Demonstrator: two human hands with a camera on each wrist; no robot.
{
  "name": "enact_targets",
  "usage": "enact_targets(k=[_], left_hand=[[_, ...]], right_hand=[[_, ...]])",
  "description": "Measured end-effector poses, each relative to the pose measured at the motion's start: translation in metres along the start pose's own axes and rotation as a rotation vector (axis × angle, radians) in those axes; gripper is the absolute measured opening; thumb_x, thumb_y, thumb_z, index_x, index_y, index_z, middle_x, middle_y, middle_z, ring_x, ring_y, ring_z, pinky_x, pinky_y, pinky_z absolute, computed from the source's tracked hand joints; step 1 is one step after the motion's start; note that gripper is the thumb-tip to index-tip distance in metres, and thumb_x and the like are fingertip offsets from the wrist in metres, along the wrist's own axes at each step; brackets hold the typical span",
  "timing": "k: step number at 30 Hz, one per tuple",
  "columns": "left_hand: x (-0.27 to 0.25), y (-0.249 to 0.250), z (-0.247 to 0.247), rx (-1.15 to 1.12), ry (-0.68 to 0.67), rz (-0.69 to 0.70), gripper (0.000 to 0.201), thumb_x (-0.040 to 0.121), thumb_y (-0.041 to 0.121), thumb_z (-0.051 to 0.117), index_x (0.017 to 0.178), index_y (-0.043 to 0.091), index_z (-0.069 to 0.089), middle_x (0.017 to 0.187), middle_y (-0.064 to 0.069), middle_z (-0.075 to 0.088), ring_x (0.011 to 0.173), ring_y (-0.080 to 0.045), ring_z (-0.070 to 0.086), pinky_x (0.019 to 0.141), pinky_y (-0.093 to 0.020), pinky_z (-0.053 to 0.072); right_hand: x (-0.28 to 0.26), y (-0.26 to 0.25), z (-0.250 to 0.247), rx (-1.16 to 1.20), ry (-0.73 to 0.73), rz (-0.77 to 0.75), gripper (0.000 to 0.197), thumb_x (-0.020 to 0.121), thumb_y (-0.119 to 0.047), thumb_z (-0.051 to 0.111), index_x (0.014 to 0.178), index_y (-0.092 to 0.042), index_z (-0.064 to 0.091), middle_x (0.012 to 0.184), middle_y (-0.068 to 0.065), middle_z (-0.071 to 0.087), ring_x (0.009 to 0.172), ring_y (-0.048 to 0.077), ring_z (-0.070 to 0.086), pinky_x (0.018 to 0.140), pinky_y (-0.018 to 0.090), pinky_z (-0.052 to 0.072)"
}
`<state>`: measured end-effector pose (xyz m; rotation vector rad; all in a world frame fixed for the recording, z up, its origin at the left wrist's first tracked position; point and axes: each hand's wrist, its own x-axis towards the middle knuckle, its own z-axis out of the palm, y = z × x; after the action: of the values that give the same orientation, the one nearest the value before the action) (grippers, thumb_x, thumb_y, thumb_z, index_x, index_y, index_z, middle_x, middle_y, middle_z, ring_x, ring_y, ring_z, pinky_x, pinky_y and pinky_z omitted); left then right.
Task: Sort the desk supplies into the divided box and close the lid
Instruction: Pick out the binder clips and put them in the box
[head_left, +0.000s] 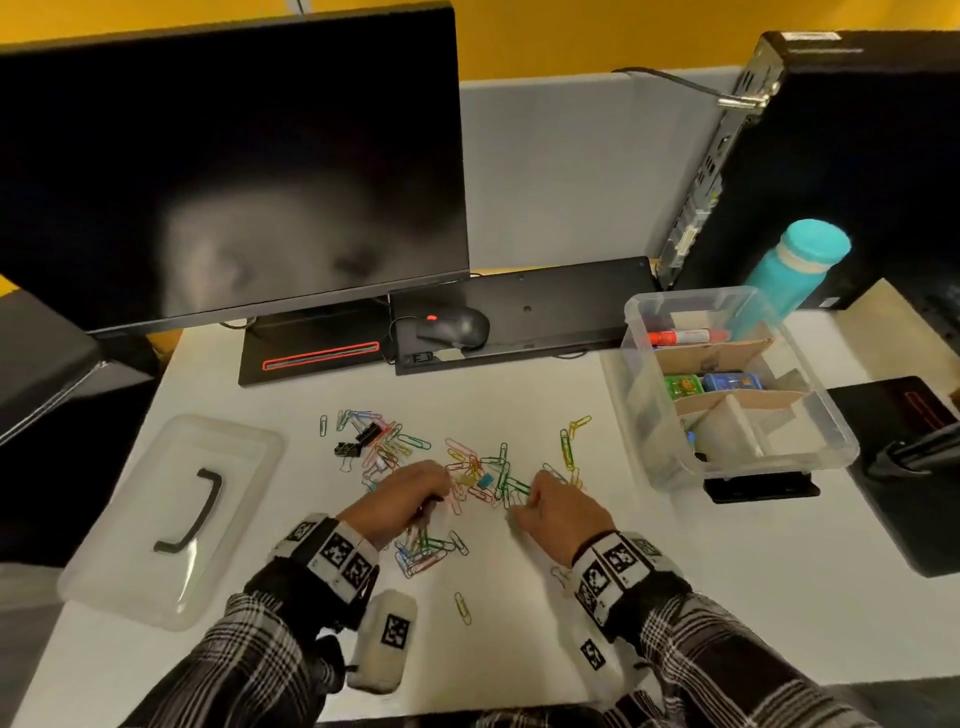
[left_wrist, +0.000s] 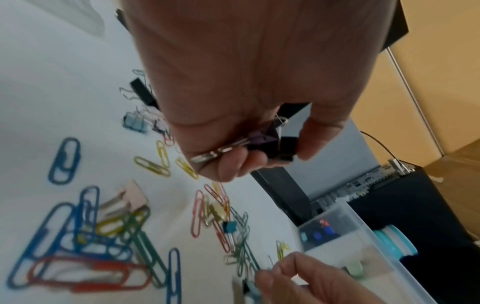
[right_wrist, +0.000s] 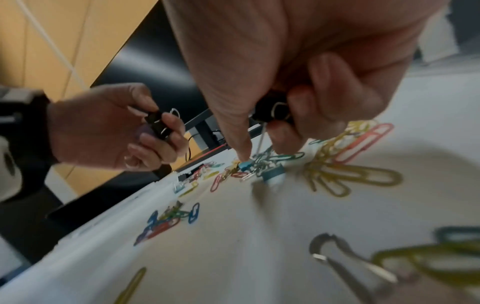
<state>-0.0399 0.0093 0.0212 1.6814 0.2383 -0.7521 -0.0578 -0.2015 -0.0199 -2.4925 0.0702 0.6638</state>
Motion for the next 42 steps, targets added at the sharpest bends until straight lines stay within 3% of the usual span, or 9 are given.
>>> enact_targets(k=[4,9,15,20,26,30,34,37,42], left_hand=[[-0.003,-0.006,-0.021,-0.086,0.026,-0.030,0.022,0.087,-0.005,0.041,0.073,0.011,0.047,0.067,-0.003,0.046,0.047,-0.008,0.039,0.042,-0.018,0.029],[-0.010,-0.028,-0.042,0.070,0.086,-0.013,0.021,0.089,0.000,0.047,0.074,0.015,0.049,0.061,0.001,0.042,0.048,-0.010,0.033,0.044,-0.021,0.028],[-0.017,-0.043,-0.064,0.347,0.183,0.053,0.036,0.091,0.030,0.059,0.066,0.011,0.042,0.057,0.000,0.036,0.040,0.002,0.036,0.046,-0.012,0.031],[-0.018,-0.058,-0.071,0.413,0.105,0.035,0.029,0.092,0.029,0.057,0.069,0.011,0.057,0.061,0.004,0.056,0.050,-0.007,0.048,0.046,-0.018,0.038],[-0.014,-0.061,-0.067,0.570,0.124,0.150,0.014,0.091,0.018,0.055,0.086,0.029,0.063,0.076,0.005,0.058,0.070,-0.008,0.054,0.064,-0.020,0.044],[-0.011,-0.056,-0.056,0.784,0.109,0.241,0.009,0.086,0.037,0.062,0.090,0.029,0.058,0.078,0.012,0.053,0.066,-0.004,0.049,0.062,-0.021,0.041],[-0.007,-0.049,-0.045,0.935,0.041,0.282,0.021,0.087,0.036,0.061,0.106,0.029,0.054,0.092,0.013,0.049,0.079,-0.010,0.053,0.079,-0.028,0.047],[-0.003,-0.047,-0.041,1.057,0.017,0.307,0.026,0.089,0.033,0.058,0.113,0.025,0.052,0.111,0.005,0.051,0.089,-0.017,0.057,0.083,-0.032,0.047],[0.006,-0.051,-0.044,1.142,-0.022,0.296,0.020,0.091,0.030,0.056,0.107,0.020,0.054,0.115,0.001,0.049,0.091,-0.022,0.059,0.080,-0.034,0.050]], right_hand=[[0.009,-0.018,0.010,-0.238,0.021,0.062,0.037,0.090,-0.044,0.047,0.110,-0.014,0.045,0.104,0.003,0.062,0.093,0.023,0.060,0.072,0.031,0.041],[0.013,-0.017,0.011,-0.224,-0.057,0.096,0.030,0.090,-0.038,0.047,0.104,-0.011,0.050,0.096,0.003,0.060,0.085,0.020,0.057,0.073,0.030,0.044],[-0.006,-0.011,-0.015,1.150,-0.348,0.144,0.017,0.085,-0.025,0.045,0.071,-0.017,0.047,0.058,0.002,0.043,0.045,0.012,0.030,0.041,0.020,0.020],[-0.022,-0.021,-0.014,1.434,-0.401,0.105,0.024,0.087,-0.025,0.043,0.076,-0.009,0.056,0.067,0.009,0.051,0.049,0.016,0.034,0.037,0.019,0.021],[-0.012,-0.037,0.002,1.076,-0.176,0.139,0.032,0.094,-0.027,0.052,0.065,-0.014,0.054,0.061,0.000,0.055,0.046,0.011,0.038,0.040,0.020,0.021],[0.006,-0.045,0.007,0.423,0.023,-0.038,0.020,0.097,-0.031,0.044,0.088,-0.021,0.059,0.073,-0.005,0.062,0.059,0.012,0.056,0.050,0.020,0.039],[0.021,-0.059,0.011,-0.125,0.117,-0.068,0.018,0.097,-0.035,0.042,0.105,-0.020,0.047,0.075,-0.005,0.061,0.058,0.013,0.051,0.052,0.025,0.037],[0.037,-0.065,0.019,-0.209,0.059,0.057,0.027,0.095,-0.034,0.044,0.114,-0.014,0.045,0.104,0.007,0.065,0.084,0.024,0.060,0.068,0.029,0.043],[0.046,-0.063,0.024,-0.217,-0.003,0.139,0.039,0.092,-0.035,0.048,0.121,-0.008,0.044,0.110,0.009,0.062,0.092,0.025,0.060,0.073,0.031,0.044]])
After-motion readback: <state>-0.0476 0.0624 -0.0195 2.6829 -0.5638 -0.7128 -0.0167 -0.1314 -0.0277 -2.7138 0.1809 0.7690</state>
